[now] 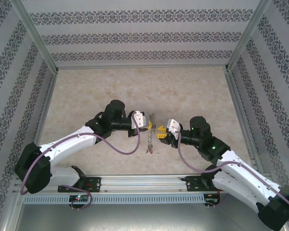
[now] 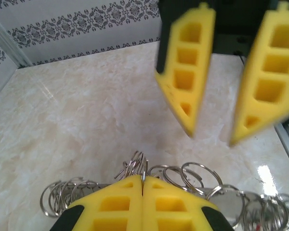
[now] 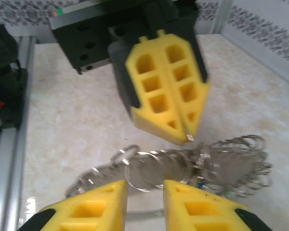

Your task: Put the keys on the keyring

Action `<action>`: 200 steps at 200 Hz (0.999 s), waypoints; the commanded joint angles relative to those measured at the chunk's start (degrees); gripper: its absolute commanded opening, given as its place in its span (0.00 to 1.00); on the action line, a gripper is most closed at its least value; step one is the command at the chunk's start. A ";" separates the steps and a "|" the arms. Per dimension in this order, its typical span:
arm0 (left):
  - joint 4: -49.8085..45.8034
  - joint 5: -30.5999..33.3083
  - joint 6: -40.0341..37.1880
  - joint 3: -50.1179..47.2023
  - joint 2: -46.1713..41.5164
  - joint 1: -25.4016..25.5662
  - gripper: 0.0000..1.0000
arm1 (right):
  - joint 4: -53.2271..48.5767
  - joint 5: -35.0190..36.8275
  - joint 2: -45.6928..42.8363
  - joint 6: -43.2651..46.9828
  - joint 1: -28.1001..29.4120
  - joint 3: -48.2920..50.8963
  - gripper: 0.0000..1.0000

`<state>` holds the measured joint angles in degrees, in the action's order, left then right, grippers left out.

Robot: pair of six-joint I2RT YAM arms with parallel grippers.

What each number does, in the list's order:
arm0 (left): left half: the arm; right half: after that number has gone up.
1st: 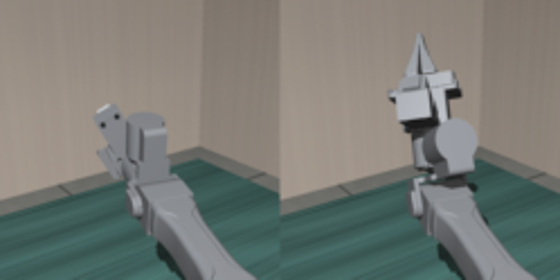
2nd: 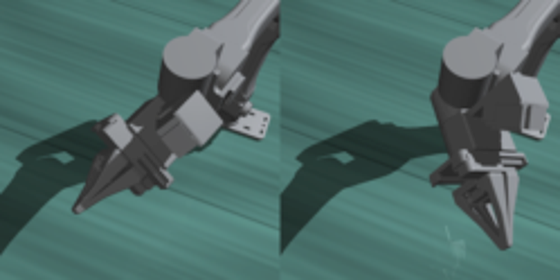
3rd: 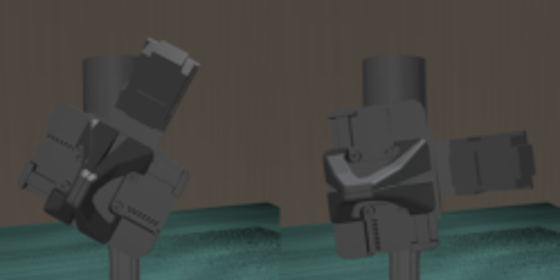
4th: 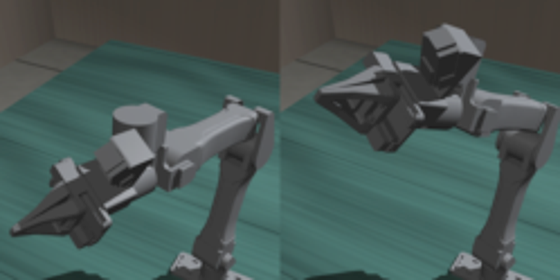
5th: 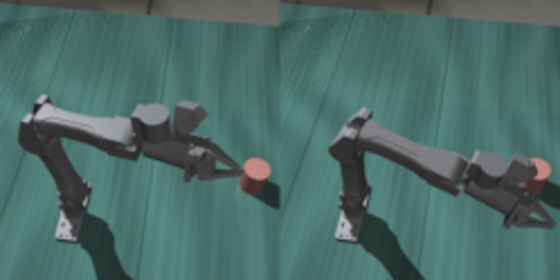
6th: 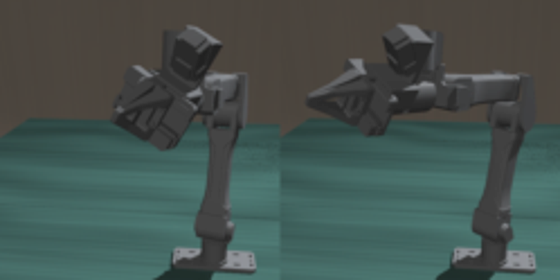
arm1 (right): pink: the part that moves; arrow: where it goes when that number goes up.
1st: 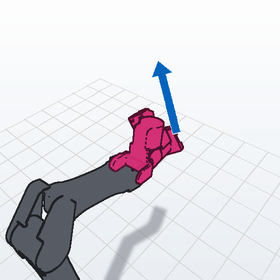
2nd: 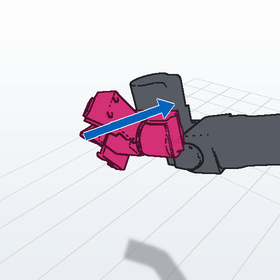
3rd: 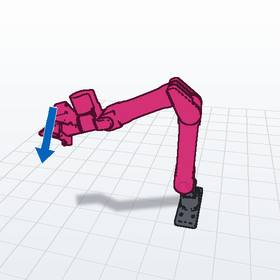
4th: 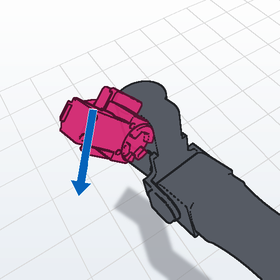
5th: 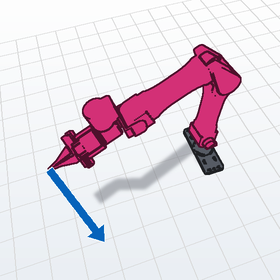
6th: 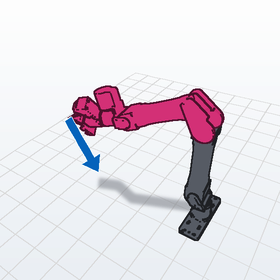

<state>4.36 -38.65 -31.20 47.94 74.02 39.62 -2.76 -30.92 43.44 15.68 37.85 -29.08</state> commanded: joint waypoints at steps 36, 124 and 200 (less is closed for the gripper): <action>1.10 -6.36 0.36 0.48 -2.09 -0.77 0.00 | 6.45 4.71 -0.46 -0.18 3.58 4.30 0.36; -10.72 -13.82 -9.28 4.42 -2.96 -0.77 0.00 | 1.14 -16.60 5.95 6.72 -6.04 -1.88 0.46; -14.79 -15.94 -12.07 5.88 -3.22 -0.77 0.00 | 9.67 1.90 5.68 -3.82 -5.24 1.39 0.40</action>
<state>-9.58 -50.83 -40.82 51.68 72.62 39.27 3.68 -35.42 48.90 15.73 32.03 -28.49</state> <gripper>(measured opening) 0.043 0.417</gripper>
